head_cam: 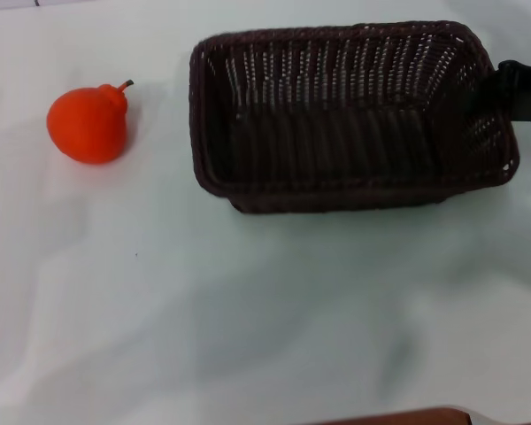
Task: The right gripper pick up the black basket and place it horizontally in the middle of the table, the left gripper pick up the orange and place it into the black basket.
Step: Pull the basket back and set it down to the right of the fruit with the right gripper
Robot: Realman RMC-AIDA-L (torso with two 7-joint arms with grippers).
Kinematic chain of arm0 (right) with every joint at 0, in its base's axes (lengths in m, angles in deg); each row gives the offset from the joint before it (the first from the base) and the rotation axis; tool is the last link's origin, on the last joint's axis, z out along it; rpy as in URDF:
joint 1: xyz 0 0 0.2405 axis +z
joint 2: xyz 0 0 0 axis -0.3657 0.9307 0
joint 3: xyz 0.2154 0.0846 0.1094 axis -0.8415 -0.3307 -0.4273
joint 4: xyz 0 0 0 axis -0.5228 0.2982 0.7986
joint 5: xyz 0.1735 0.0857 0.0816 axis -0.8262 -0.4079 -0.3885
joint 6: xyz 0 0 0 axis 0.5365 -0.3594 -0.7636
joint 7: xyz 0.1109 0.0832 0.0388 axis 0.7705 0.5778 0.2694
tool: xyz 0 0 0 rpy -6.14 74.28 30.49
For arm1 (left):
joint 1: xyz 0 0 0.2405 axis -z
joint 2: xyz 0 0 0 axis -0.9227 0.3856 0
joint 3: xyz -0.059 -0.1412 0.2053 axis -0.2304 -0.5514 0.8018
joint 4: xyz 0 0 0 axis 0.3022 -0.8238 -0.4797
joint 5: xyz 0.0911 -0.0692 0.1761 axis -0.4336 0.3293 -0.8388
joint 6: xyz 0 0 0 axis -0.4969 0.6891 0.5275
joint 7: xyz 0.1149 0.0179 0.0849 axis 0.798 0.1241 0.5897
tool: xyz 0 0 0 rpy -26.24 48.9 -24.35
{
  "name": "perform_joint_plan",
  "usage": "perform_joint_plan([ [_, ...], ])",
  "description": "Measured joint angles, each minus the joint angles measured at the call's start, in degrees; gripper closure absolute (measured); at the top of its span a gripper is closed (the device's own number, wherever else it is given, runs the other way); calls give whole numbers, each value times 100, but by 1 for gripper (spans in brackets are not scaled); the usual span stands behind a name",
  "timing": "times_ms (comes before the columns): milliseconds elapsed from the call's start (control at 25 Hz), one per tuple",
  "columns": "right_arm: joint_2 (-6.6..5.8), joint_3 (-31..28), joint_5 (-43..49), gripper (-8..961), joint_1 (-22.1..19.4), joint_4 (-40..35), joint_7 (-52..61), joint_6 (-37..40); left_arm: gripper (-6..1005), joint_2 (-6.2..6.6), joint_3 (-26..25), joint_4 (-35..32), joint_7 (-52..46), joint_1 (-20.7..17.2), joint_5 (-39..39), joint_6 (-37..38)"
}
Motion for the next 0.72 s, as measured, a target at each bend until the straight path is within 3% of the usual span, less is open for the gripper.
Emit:
perform_joint_plan([
  [360,-9,386,-246,771,-26,472,18,482,133,86,122,-17,-13,100,-25,1],
  [720,-31,341,-594,760,-129,467,30,275,141,100,597,-26,-156,47,-64,-3],
])
